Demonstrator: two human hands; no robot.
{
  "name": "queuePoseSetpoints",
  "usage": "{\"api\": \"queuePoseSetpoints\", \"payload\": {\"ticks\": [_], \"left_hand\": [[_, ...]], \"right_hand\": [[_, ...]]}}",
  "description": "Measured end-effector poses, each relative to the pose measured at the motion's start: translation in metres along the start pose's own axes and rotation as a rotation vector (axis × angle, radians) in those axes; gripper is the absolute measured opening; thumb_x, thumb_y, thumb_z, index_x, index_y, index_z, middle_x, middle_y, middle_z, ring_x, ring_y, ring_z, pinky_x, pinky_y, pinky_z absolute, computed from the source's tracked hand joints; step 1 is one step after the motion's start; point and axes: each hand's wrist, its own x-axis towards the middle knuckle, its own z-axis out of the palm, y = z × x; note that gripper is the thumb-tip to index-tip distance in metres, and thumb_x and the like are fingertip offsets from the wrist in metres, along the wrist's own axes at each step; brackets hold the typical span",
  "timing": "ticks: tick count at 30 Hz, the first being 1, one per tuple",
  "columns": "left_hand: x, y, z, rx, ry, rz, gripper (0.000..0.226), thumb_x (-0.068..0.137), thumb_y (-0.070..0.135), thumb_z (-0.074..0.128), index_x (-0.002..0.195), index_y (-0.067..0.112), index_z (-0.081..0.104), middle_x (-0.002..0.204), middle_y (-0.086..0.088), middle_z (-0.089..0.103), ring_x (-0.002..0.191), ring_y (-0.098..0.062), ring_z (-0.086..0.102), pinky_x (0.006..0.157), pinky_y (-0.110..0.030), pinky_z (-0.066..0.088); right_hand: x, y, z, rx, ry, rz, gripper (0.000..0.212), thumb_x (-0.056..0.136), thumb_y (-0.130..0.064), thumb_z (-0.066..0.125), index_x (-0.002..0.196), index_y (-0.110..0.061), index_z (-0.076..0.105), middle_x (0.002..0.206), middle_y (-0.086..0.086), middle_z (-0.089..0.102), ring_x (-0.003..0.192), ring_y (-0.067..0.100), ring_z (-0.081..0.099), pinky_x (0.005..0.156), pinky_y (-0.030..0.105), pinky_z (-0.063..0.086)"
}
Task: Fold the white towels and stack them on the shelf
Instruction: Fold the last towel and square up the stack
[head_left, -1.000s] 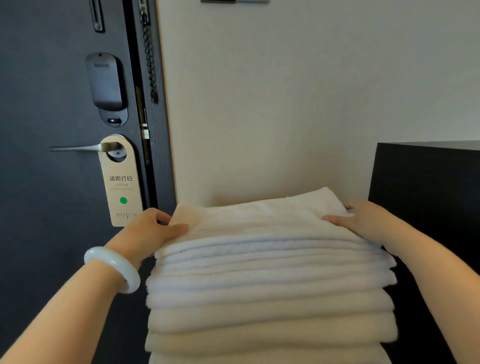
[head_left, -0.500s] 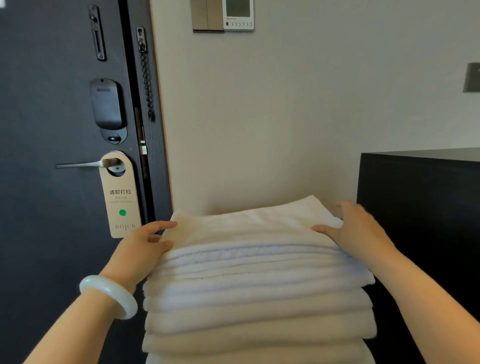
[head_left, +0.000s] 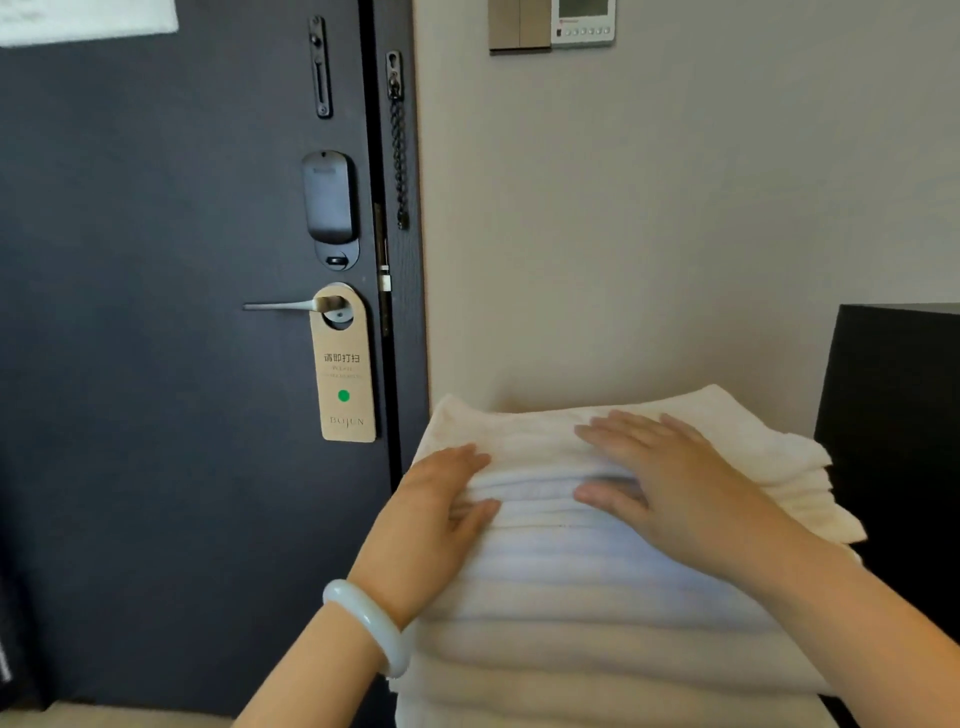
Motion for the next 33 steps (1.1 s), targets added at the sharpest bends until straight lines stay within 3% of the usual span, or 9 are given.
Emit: {"api": "queuePoseSetpoints", "payload": {"ticks": [3, 6, 9, 14, 18, 22, 27, 30, 33], "left_hand": [[-0.008, -0.002, -0.002, -0.238, 0.196, -0.146, 0.055, 0.086, 0.024, 0.071, 0.136, 0.033, 0.048, 0.144, 0.021, 0.036, 0.130, 0.003, 0.037, 0.102, -0.004, 0.028], [-0.020, -0.006, -0.010, -0.521, 0.238, -0.421, 0.042, 0.086, 0.027, 0.071, 0.123, 0.036, 0.053, 0.126, 0.016, 0.060, 0.112, 0.004, 0.056, 0.088, -0.015, 0.046], [-0.034, -0.013, -0.010, -0.685, 0.216, -0.542, 0.038, 0.087, 0.024, 0.073, 0.123, 0.027, 0.060, 0.119, 0.010, 0.067, 0.113, -0.003, 0.061, 0.099, -0.029, 0.050], [-0.044, -0.010, -0.008, -0.902, 0.305, -0.585, 0.035, 0.087, 0.013, 0.072, 0.120, 0.023, 0.064, 0.115, 0.009, 0.071, 0.110, -0.005, 0.064, 0.101, -0.033, 0.049], [-0.043, -0.008, -0.005, -0.870, 0.358, -0.617, 0.025, 0.087, 0.014, 0.072, 0.109, 0.025, 0.067, 0.103, 0.011, 0.072, 0.100, -0.002, 0.066, 0.085, -0.021, 0.053], [-0.042, -0.010, -0.005, -0.835, 0.378, -0.640, 0.014, 0.087, 0.022, 0.073, 0.100, 0.025, 0.070, 0.095, 0.006, 0.073, 0.094, -0.009, 0.068, 0.085, -0.030, 0.055], [-0.041, -0.015, -0.005, -0.849, 0.374, -0.657, 0.020, 0.095, 0.010, 0.057, 0.094, 0.019, 0.074, 0.093, -0.003, 0.074, 0.096, -0.023, 0.068, 0.089, -0.040, 0.056], [-0.040, -0.020, -0.012, -0.865, 0.331, -0.659, 0.035, 0.096, -0.001, 0.043, 0.094, 0.012, 0.075, 0.097, -0.013, 0.073, 0.101, -0.033, 0.066, 0.092, -0.047, 0.055], [-0.038, -0.020, -0.019, -0.863, 0.277, -0.630, 0.034, 0.096, -0.002, 0.044, 0.097, 0.012, 0.075, 0.097, -0.013, 0.074, 0.102, -0.032, 0.067, 0.093, -0.044, 0.055]], "right_hand": [[0.032, -0.055, 0.011, 0.176, 0.016, -0.190, 0.070, 0.090, -0.069, 0.041, 0.151, -0.035, 0.036, 0.156, -0.016, 0.036, 0.142, -0.002, 0.021, 0.108, 0.003, 0.003], [0.049, -0.083, 0.029, 0.212, -0.032, -0.209, 0.052, 0.095, -0.054, 0.056, 0.143, -0.040, 0.047, 0.143, -0.013, 0.054, 0.131, 0.010, 0.046, 0.107, 0.024, 0.036], [0.054, -0.086, 0.037, 0.194, 0.028, -0.128, 0.036, 0.095, -0.047, 0.059, 0.131, -0.041, 0.061, 0.126, -0.012, 0.067, 0.116, 0.014, 0.059, 0.095, 0.031, 0.046], [0.061, -0.093, 0.039, 0.175, 0.090, -0.096, 0.032, 0.092, -0.047, 0.064, 0.123, -0.038, 0.068, 0.118, -0.010, 0.071, 0.112, 0.016, 0.061, 0.090, 0.030, 0.046], [0.068, -0.099, 0.038, 0.083, 0.107, -0.139, 0.021, 0.095, -0.042, 0.059, 0.105, -0.027, 0.071, 0.098, -0.005, 0.070, 0.098, 0.018, 0.058, 0.077, 0.031, 0.043], [0.068, -0.105, 0.039, 0.096, 0.401, -0.144, 0.014, 0.091, -0.030, 0.069, 0.092, -0.016, 0.073, 0.086, 0.002, 0.069, 0.084, 0.027, 0.062, 0.068, 0.036, 0.044], [0.061, -0.097, 0.052, 0.042, 0.149, -0.254, 0.031, 0.095, -0.044, 0.060, 0.116, -0.023, 0.066, 0.110, -0.006, 0.065, 0.106, 0.020, 0.054, 0.089, 0.028, 0.037], [0.060, -0.091, 0.049, 0.108, 0.146, -0.232, 0.045, 0.087, -0.047, 0.070, 0.124, -0.023, 0.064, 0.115, -0.007, 0.064, 0.109, 0.019, 0.053, 0.090, 0.026, 0.035], [0.063, -0.096, 0.053, 0.124, 0.190, -0.164, 0.035, 0.091, -0.041, 0.068, 0.119, -0.020, 0.067, 0.111, -0.003, 0.067, 0.106, 0.020, 0.055, 0.088, 0.029, 0.038]]}}
